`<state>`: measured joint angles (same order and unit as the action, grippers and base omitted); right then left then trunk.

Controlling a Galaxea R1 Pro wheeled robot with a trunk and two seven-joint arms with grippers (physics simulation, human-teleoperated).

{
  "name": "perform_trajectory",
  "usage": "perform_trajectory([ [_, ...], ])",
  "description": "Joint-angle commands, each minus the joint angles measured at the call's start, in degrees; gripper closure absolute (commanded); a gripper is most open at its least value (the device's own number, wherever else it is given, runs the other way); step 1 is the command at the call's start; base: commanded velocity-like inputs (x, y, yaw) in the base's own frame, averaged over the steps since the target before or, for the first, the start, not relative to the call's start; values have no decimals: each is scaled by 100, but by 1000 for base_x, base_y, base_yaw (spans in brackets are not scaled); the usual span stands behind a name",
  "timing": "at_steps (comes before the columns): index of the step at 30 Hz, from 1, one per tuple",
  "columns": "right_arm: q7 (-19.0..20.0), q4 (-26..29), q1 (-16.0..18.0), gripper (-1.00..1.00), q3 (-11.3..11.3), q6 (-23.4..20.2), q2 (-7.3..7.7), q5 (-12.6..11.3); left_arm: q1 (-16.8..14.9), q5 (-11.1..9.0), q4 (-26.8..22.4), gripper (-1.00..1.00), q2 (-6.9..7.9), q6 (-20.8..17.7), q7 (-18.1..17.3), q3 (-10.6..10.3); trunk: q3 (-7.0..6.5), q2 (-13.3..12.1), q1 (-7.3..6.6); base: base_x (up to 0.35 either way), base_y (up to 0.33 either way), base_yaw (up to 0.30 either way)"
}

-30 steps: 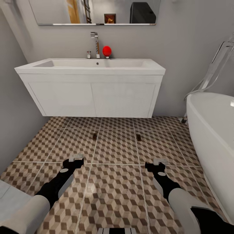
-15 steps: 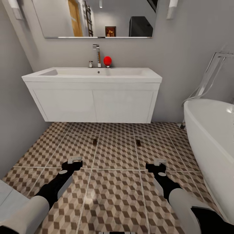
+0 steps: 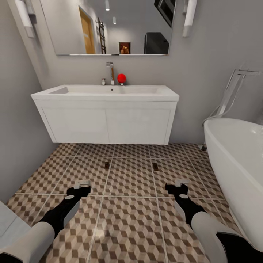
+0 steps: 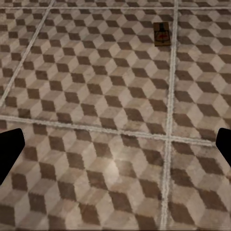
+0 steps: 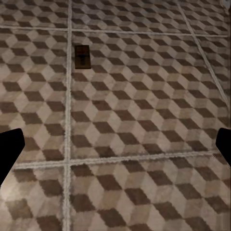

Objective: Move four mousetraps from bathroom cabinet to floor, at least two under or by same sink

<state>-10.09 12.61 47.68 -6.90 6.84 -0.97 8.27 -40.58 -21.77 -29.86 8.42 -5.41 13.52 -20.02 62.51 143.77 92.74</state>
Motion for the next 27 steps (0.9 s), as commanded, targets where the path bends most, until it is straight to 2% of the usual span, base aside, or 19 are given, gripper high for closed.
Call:
perform_trajectory([
  [1,-12,-8,4,-100,-48,13,-2,57,-2,-42,29,-100,9,-24,49,-48,-18,0,-3,0,0,0],
  [10,-54,-15,4,-100,-48,-23,3,39,-2,-135,491,-100,-9,39,53,-46,-217,-12,-27,0,0,0],
  [17,-209,27,4,-100,-60,-24,0,35,-2,-442,952,-100,-19,369,47,-46,-372,-21,-45,0,0,0],
  [23,-488,53,4,-100,-58,24,-19,57,-2,-629,980,-100,-7,636,50,-46,-505,-29,-60,0,0,0],
  [27,-626,64,4,-100,-55,25,-28,76,-2,-678,929,-100,-5,697,52,-46,-594,-34,-70,0,0,0],
])
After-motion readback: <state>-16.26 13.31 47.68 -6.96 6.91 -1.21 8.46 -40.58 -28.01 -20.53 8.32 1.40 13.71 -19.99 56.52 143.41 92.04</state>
